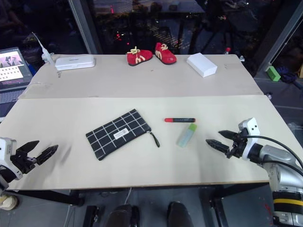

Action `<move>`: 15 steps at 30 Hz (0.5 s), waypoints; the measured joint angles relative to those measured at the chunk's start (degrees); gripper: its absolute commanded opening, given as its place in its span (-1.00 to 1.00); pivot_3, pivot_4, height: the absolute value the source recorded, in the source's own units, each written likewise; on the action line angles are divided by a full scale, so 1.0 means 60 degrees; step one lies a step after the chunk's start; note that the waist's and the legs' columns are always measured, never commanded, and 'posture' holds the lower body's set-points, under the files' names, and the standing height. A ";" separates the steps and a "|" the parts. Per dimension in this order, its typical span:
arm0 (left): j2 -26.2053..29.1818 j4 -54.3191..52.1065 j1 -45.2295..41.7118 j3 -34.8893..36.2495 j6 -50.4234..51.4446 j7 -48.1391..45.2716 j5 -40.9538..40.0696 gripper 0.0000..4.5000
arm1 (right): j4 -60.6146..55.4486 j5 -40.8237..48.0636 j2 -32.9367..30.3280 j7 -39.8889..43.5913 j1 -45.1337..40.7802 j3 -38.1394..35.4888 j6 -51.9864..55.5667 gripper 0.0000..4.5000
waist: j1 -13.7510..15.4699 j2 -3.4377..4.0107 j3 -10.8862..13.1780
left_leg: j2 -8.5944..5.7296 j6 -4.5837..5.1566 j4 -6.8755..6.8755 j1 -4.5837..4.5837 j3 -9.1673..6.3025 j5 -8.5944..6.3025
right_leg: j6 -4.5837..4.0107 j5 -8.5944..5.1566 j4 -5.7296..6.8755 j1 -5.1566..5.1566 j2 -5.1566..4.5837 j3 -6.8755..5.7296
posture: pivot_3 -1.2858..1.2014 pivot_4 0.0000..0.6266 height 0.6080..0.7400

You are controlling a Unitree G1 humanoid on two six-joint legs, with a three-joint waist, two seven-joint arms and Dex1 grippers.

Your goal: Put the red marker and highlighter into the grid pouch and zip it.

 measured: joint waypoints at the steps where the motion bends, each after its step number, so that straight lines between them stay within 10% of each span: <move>1: 0.0000 0.0000 0.0000 0.0000 0.0000 0.0000 0.0000 1.00 | 0.0000 0.0000 0.0000 0.0000 0.0000 0.0000 0.0000 1.00 | 0.0000 0.0000 0.0000 | 0.0000 0.0000 0.0000 0.0000 0.0000 0.0000 | 0.0000 0.0000 0.0000 0.0000 0.0000 0.0000 | 0.03 -0.52 1.00; 5: 0.0083 0.0021 -0.0003 -0.0104 -0.0478 -0.1073 -0.0086 1.00 | 0.0093 -0.0108 0.0283 -0.0315 -0.0473 0.0178 0.0008 0.89 | -0.0051 -0.0001 0.0000 | -0.0001 -0.0001 0.0001 0.0004 0.0006 0.0000 | -0.0003 0.0002 0.0002 -0.0002 0.0003 0.0001 | 0.03 -0.52 1.00; 15: 0.0702 0.1182 -0.0068 -0.1355 -0.4331 -0.2961 0.1781 1.00 | 0.0311 -0.0274 0.0489 -0.0467 -0.1024 0.0550 0.0127 -0.59 | -0.0058 0.0001 -0.0001 | 0.0005 0.0003 -0.0002 -0.0008 0.0009 -0.0005 | -0.0006 -0.0001 -0.0004 -0.0007 -0.0005 -0.0002 | 0.03 -0.52 1.00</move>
